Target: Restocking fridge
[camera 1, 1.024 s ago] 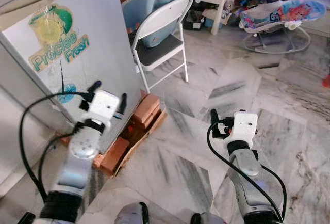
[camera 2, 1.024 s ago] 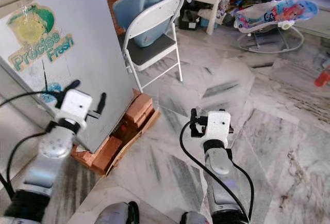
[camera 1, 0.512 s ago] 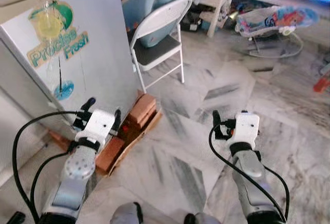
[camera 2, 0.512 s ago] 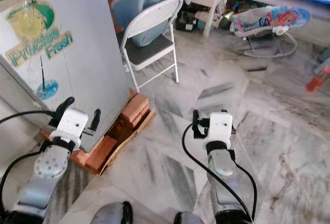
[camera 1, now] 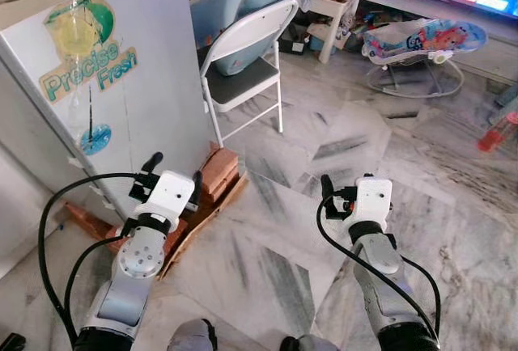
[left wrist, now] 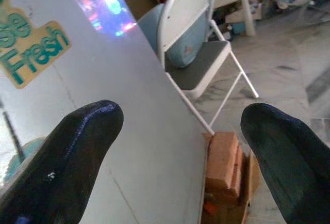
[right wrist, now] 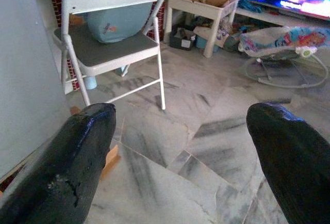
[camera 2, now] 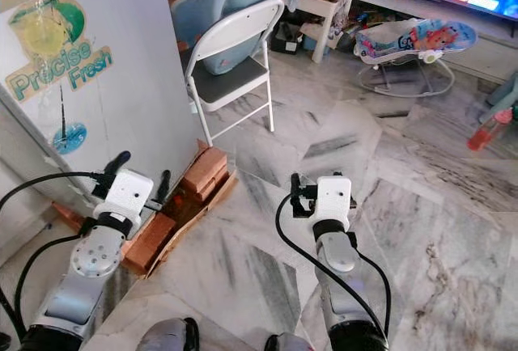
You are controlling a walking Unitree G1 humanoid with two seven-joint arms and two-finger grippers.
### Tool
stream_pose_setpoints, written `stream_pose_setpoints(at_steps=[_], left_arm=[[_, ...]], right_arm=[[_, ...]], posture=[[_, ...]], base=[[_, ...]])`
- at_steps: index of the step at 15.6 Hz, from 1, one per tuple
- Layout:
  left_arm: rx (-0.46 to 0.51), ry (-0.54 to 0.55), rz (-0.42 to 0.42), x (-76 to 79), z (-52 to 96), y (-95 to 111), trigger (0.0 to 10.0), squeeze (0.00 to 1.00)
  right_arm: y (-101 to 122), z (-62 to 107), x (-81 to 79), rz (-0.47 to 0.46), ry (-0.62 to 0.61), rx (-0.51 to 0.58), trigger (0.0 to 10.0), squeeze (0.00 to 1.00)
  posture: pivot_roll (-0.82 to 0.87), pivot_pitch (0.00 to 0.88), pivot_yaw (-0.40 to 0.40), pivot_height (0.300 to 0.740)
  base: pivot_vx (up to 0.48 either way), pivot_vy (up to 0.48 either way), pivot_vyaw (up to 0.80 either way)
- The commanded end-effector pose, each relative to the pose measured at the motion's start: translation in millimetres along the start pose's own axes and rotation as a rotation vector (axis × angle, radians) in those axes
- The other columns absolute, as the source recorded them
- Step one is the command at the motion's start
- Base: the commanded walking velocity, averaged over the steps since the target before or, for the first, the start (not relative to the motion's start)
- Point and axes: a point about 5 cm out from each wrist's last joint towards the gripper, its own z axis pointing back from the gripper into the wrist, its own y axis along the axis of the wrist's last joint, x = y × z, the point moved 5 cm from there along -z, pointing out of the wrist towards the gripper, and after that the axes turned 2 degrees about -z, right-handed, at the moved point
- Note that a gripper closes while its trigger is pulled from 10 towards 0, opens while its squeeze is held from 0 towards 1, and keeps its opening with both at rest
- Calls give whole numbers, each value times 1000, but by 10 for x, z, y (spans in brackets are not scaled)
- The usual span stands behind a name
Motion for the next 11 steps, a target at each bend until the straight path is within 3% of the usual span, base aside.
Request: stream_pose_setpoints(at_steps=[1, 3, 5, 8, 11], left_arm=[[-3, 31, -13, -75, 24, 5, 10000, 0], [-30, 69, -7, -129, 133, -52, 10000, 0], [-67, 101, 41, -91, 262, -152, 10000, 0], [-70, 85, 89, -12, 211, -129, 10000, 0], [-43, 23, 54, 60, 116, -76, 10000, 0]], right_arm=[[16, -23, 20, 5, 8, 6, 10000, 0], [31, -73, -85, 10, 61, 4, 10000, 0], [61, -94, -159, 7, 96, 3, 10000, 0], [5, -18, -19, -2, 57, -16, 10000, 0], [-30, 79, 59, -14, -5, -8, 10000, 0]], posture=[[244, 91, -86, 740], [273, 108, -128, 740], [259, 117, -153, 740], [224, 119, -135, 740], [174, 117, -71, 740]], base=[[0, 0, 0], [0, 0, 0], [0, 0, 0], [0, 0, -688], [0, 0, -800]])
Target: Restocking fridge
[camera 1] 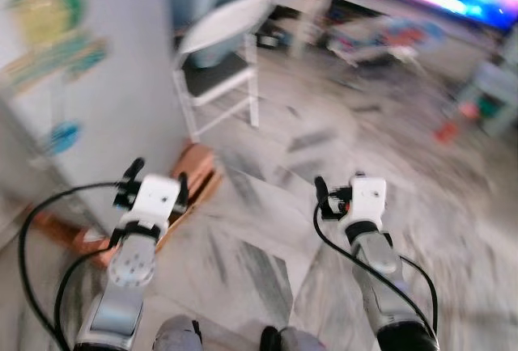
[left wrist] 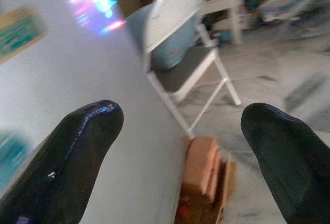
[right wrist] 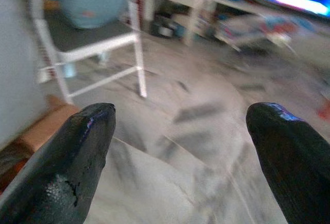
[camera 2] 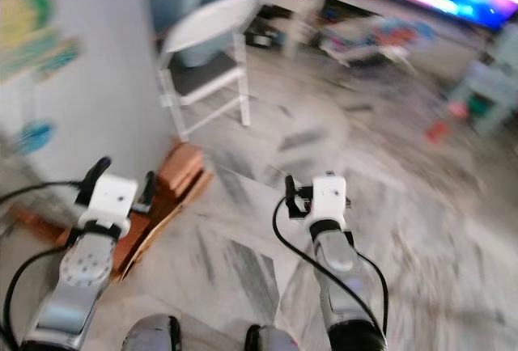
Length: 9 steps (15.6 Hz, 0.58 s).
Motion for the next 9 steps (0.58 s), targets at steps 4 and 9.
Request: stream_pose_setpoints(at_steps=[4, 9], left_arm=[[68, -94, -51, 186, -160, 170, 10000, 0], [161, -90, -146, 186, -222, 496, 10000, 0]], right_arm=[[48, 89, 171, -21, -110, 38, 10000, 0], [214, 32, 137, 2, -99, 90, 10000, 0]], posture=[[126, 104, 15, 740], [132, 142, 54, 740]], base=[[0, 0, 0], [0, 0, 0]])
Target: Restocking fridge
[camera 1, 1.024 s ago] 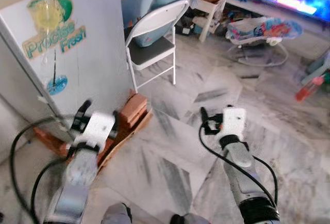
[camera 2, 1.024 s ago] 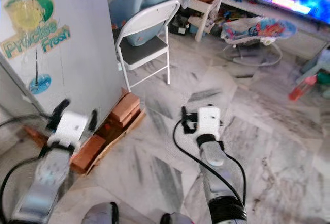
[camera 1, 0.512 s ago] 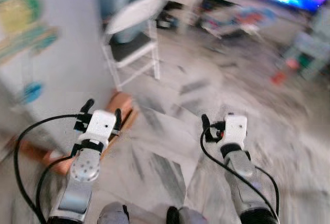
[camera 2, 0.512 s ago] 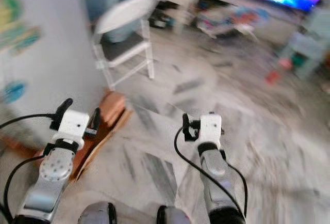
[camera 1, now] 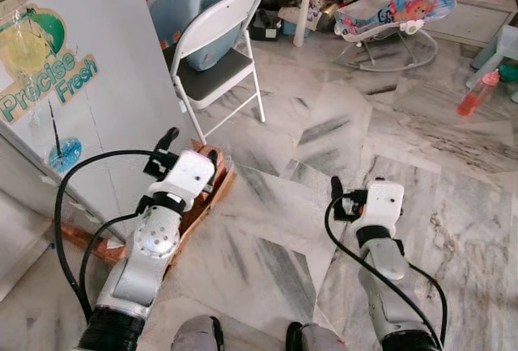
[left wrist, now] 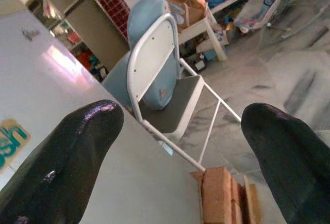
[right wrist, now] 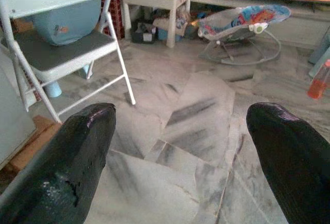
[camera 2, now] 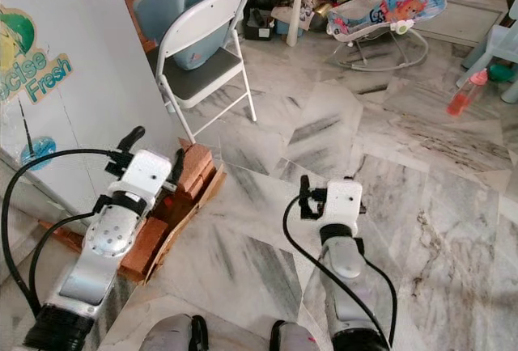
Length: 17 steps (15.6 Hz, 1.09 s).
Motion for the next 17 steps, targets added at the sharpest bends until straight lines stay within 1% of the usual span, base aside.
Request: stream_pose_setpoints(at_steps=[1, 2, 4, 5, 6, 7, 8, 9, 10, 11, 12, 13, 14, 15, 17], left_arm=[[-31, -13, 3, 33, 52, -81, 10000, 0], [-39, -16, 6, 26, 54, -107, 10000, 0], [-39, -35, -11, -69, 46, -140, 10000, 0], [-82, -55, -8, -162, 101, -285, 10000, 0], [-104, -61, 6, -195, 138, -349, 10000, 0], [-141, -47, -1, -284, 223, -460, 10000, 0], [-197, -28, 24, -377, 382, -612, 10000, 0], [-263, -4, 55, -414, 583, -786, 10000, 0], [-315, 13, 82, -389, 791, -917, 10000, 0], [-331, 14, 84, -355, 879, -953, 10000, 0], [-347, 15, 103, -291, 978, -970, 10000, 0], [-351, 17, 114, -243, 1042, -958, 10000, 0], [-359, 35, 138, -192, 1106, -997, 10000, 0], [-360, 35, 145, -177, 1104, -1005, 10000, 0], [-339, 42, 148, -178, 998, -985, 10000, 0]], right_arm=[[36, -3, -22, 2, -3, 18, 10000, 0], [28, 3, -27, 1, -7, 17, 10000, 0], [12, 38, -29, -15, -39, 23, 10000, 0], [-3, 92, -6, -19, -50, 24, 10000, 0], [-13, 122, 1, -19, -49, 24, 10000, 0], [-13, 197, 34, -39, -40, 18, 10000, 0], [-10, 321, 53, -25, 0, 11, 10000, 0], [-38, 454, 57, 10, 55, -3, 10000, 0], [-88, 569, 103, 52, 91, -24, 10000, 0], [-117, 606, 148, 68, 91, -35, 10000, 0], [-154, 631, 207, 91, 89, -48, 10000, 0], [-173, 643, 246, 110, 91, -54, 10000, 0], [-166, 590, 268, 117, 89, -59, 10000, 0], [-161, 558, 257, 120, 93, -59, 10000, 0], [-100, 425, 175, 118, 110, -37, 10000, 0]], posture=[[140, 137, 72, 740], [140, 136, 78, 740], [139, 124, 111, 740], [142, 116, 120, 740], [144, 114, 118, 740], [147, 104, 104, 740], [148, 98, 92, 740], [152, 79, 69, 740], [154, 65, 48, 740], [157, 59, 40, 740], [165, 35, 20, 740], [170, 21, 13, 740], [173, 1, 6, 740], [175, 0, 1, 740], [176, 5, -11, 740]], base=[[0, 0, 0], [0, 0, 0], [0, 0, 0], [0, 0, 0], [0, 0, 0], [0, 0, 0], [0, 0, 0], [0, 0, 0], [0, 0, 0], [0, 0, 0], [0, 0, 0], [0, 0, 0], [0, 0, 0], [0, 0, 0], [0, 0, 0]])
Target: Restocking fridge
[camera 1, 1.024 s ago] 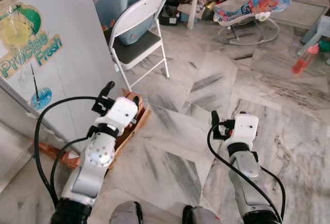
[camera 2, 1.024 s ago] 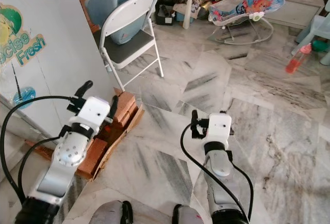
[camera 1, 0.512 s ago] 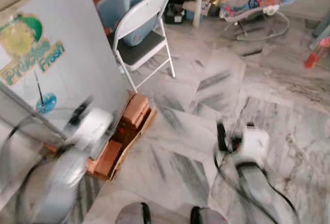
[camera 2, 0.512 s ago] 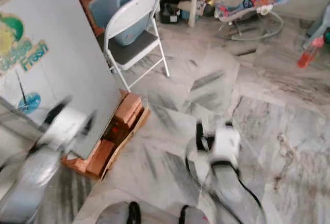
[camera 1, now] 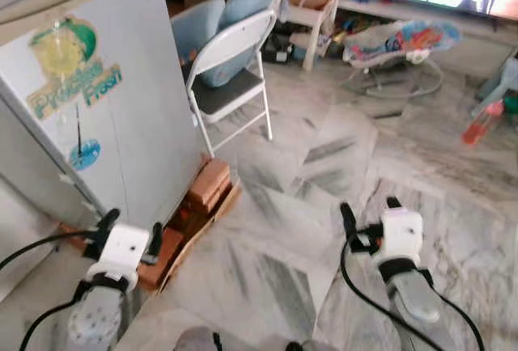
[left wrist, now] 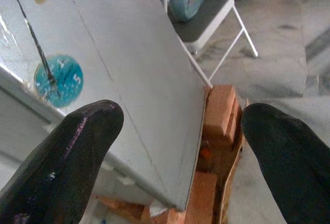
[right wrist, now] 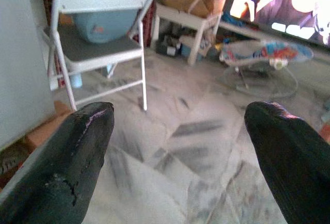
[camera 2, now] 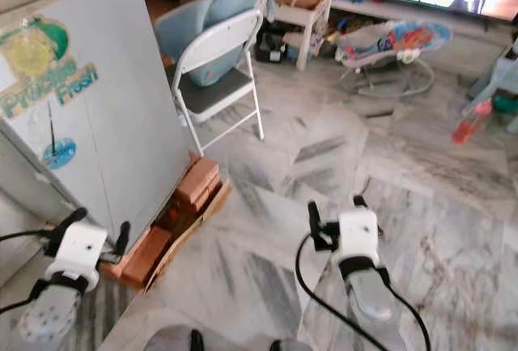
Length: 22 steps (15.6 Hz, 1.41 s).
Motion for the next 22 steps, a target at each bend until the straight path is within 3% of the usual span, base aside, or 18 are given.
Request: stream_pose_setpoints(at_steps=[1, 4, 10, 13, 18, 22], left_arm=[[16, 16, 2, -34, -70, 51, 10000, 0], [46, 43, 6, -90, -235, 183, 10000, 0], [38, 67, 42, -101, -274, 190, 10000, 0], [52, 48, 46, -63, -331, 254, 10000, 0], [67, 65, 50, -53, -332, 334, 10000, 0], [103, 92, 65, -63, -377, 422, 10000, 0]], right_arm=[[0, -56, -10, -3, -6, -7, 10000, 0], [71, -239, -53, -4, 1, 12, 10000, 0], [49, -293, -115, 16, 27, 8, 10000, 0], [96, -350, -139, 17, 30, 21, 10000, 0], [23, -274, -161, 2, 28, -1, 10000, 0], [47, -304, -199, -14, 33, 1, 10000, 0]], posture=[[180, 15, -21, 740], [183, 42, -31, 740], [171, 61, -33, 740], [160, 74, -31, 740], [165, 104, -46, 740], [168, 113, -60, 740]], base=[[0, 0, 0], [0, 0, 0], [0, 44, 0], [0, 480, 0], [0, 480, 0], [0, 480, 0]])
